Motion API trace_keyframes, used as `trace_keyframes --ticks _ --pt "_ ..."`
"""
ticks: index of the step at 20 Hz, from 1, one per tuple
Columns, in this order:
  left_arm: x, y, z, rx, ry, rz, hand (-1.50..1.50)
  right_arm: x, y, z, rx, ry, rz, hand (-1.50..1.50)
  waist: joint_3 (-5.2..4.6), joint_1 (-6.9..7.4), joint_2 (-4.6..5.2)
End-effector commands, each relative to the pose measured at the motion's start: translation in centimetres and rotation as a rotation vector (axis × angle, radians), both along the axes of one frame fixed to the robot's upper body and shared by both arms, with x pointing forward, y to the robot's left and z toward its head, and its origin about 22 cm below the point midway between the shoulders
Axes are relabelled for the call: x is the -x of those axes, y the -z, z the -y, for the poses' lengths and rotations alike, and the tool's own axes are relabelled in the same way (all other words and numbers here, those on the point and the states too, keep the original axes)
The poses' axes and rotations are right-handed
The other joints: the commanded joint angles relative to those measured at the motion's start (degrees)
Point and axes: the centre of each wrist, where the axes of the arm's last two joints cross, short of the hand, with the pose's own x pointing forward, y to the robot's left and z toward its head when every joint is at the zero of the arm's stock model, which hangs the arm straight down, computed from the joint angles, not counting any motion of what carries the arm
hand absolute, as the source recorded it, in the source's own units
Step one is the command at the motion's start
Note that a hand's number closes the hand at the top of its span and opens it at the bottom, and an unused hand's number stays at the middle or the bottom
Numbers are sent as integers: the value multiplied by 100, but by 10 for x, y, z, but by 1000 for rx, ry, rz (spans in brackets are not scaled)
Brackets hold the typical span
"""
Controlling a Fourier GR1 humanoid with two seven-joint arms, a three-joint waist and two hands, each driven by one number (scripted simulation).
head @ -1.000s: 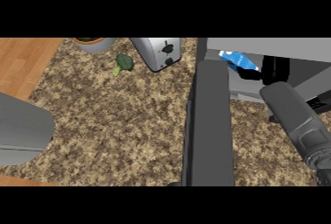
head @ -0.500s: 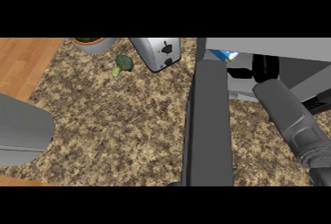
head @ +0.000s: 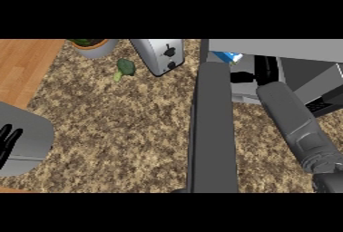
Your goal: Pick up the milk, place it into the microwave and close the microwave
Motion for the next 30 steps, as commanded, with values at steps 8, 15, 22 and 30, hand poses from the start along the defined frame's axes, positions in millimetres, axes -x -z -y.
trace_keyframes --ticks 8,15,22,30 --pt "-3 6 17 15 123 9 -150 17 30 9 -339 -159 -51 -150 -10 -203 -140" --pt "-17 4 56 20 176 -19 150 36 64 -11 -520 -273 -154 -150 -22 -447 -244" --pt "-22 -1 76 44 235 -76 150 76 109 16 -687 -361 -171 -150 -28 -603 -310" --pt "-38 16 109 1 284 -125 150 109 136 21 -646 -353 -184 -150 -43 -766 -372"
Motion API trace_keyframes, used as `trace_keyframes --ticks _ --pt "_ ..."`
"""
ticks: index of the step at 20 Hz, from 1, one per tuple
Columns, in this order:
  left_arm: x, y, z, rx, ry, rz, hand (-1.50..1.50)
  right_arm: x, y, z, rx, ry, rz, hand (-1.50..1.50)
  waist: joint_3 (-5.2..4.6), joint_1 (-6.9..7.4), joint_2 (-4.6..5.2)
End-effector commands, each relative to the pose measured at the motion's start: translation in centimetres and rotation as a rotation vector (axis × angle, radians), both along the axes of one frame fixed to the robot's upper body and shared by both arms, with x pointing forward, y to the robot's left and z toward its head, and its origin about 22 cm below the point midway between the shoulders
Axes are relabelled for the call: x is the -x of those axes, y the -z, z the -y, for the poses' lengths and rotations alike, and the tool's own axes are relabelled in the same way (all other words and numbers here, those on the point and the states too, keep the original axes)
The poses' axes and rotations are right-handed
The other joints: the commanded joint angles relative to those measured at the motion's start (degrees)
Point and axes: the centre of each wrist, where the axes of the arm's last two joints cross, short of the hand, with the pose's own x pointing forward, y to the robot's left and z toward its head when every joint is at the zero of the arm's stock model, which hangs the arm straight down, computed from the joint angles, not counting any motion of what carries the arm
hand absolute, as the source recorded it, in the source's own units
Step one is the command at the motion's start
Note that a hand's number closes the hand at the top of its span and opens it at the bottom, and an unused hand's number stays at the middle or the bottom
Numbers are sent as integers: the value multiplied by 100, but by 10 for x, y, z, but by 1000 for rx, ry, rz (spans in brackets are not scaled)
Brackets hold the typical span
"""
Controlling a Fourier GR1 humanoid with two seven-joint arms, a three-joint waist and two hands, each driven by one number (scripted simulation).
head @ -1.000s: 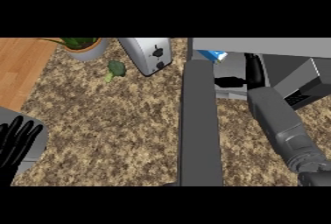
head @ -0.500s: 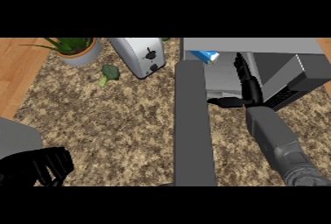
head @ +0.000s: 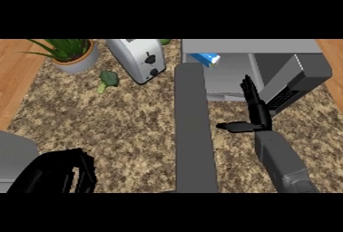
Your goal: Pick up the milk, place it into the microwave and close the microwave
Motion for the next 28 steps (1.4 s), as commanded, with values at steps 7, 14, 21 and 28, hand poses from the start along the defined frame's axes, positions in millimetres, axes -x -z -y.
trace_keyframes --ticks 7,14,21,28 --pt "-33 7 48 -89 78 33 150 72 39 26 -20 36 -16 -150 -15 -198 -50" --pt "-51 26 99 -186 198 59 150 119 30 83 4 33 -7 -150 -13 -172 -23" --pt "-67 72 159 -321 287 30 150 156 15 109 21 18 45 -150 -9 -189 8" --pt "-78 118 185 -380 221 67 150 177 -14 99 8 -64 118 -150 -18 -324 30"
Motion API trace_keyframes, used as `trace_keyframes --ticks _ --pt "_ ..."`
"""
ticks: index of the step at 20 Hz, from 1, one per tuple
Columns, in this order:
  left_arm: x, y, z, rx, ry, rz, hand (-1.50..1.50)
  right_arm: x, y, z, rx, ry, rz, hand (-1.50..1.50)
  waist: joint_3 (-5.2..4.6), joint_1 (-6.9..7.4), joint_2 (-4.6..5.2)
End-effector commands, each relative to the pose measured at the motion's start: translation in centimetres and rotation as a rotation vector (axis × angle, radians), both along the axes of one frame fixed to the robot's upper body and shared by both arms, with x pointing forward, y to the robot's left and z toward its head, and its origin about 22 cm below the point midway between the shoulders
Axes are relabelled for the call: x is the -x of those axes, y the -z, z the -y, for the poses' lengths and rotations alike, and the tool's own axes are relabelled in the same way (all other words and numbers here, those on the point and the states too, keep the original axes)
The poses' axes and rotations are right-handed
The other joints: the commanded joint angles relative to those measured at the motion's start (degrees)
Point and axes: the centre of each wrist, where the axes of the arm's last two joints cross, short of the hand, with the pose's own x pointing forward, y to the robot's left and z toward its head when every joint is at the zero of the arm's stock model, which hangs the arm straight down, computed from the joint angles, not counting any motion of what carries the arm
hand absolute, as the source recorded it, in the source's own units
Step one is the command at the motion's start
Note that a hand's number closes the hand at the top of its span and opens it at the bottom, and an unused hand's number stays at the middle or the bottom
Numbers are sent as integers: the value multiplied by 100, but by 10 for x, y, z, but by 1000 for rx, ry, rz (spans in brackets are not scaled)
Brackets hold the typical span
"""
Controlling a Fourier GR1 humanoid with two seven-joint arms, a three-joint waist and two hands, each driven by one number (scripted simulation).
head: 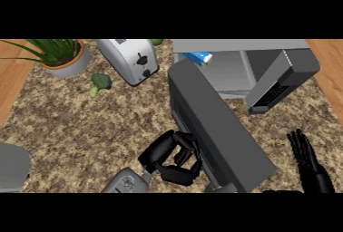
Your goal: Pick up the milk, place it into the microwave and close the microwave
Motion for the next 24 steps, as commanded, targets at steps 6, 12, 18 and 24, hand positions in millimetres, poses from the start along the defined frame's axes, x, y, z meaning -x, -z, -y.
trace_keyframes --ticks 6,12,18,24 --pt "-2 37 27 46 -89 88 150 3 -57 12 -79 -154 114 -150 -13 -225 59" --pt "-5 43 35 19 -117 7 150 11 -82 -4 -98 -227 139 -150 -17 -433 83" --pt "-2 31 51 99 -119 31 150 -3 -112 -2 -82 -284 148 -150 -25 -600 134" --pt "-15 20 53 179 -220 51 150 -4 -132 -6 -48 -354 150 -150 -41 -863 178"
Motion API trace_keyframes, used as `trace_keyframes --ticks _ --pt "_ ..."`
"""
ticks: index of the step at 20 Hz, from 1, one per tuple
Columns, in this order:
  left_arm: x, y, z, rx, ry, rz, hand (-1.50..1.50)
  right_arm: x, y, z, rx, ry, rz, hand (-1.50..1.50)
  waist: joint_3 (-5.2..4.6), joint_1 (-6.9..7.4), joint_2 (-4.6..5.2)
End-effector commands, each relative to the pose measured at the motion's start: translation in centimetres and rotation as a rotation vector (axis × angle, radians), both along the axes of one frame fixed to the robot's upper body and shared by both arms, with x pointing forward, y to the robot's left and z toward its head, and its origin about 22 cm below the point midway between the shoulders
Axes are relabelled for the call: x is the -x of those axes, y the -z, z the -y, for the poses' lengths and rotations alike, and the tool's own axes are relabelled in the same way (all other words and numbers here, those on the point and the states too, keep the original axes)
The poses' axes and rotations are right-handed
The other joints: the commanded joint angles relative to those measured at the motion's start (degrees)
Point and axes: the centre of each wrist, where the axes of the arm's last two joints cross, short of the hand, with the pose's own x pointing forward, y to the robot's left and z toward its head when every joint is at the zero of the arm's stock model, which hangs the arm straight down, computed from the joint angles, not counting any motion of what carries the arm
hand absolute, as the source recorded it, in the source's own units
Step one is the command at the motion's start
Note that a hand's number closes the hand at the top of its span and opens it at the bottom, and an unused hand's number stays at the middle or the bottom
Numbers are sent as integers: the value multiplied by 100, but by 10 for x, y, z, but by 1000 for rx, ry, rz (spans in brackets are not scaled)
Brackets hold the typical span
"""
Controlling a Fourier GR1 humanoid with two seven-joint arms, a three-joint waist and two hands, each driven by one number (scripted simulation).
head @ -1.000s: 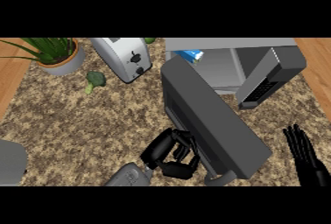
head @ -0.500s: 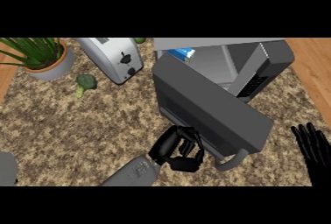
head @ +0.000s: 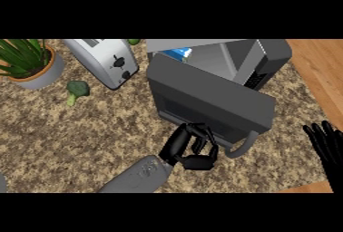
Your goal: Pick up the milk, place it into the microwave and close the microwave
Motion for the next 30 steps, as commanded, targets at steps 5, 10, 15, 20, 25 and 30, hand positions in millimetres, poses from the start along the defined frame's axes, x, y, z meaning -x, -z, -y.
trace_keyframes --ticks 5,10,15,20,25,30 --pt "-16 -29 13 119 -201 25 150 -6 -29 9 74 -65 20 -150 -3 -241 41" --pt "-40 -54 20 132 -285 24 -150 -17 -44 13 67 -51 72 -150 14 -367 97" --pt "-51 -57 20 102 -360 16 -150 -28 -77 24 177 -28 154 -150 10 -569 167" --pt "-62 -72 19 176 -443 -30 -150 -34 -128 43 412 102 314 150 -5 -633 224" --pt "-65 -80 22 217 -472 -16 -150 -41 -139 44 451 121 350 150 11 -572 289" --pt "-66 -76 21 218 -492 -31 -150 -46 -144 43 464 135 363 150 19 -594 339"
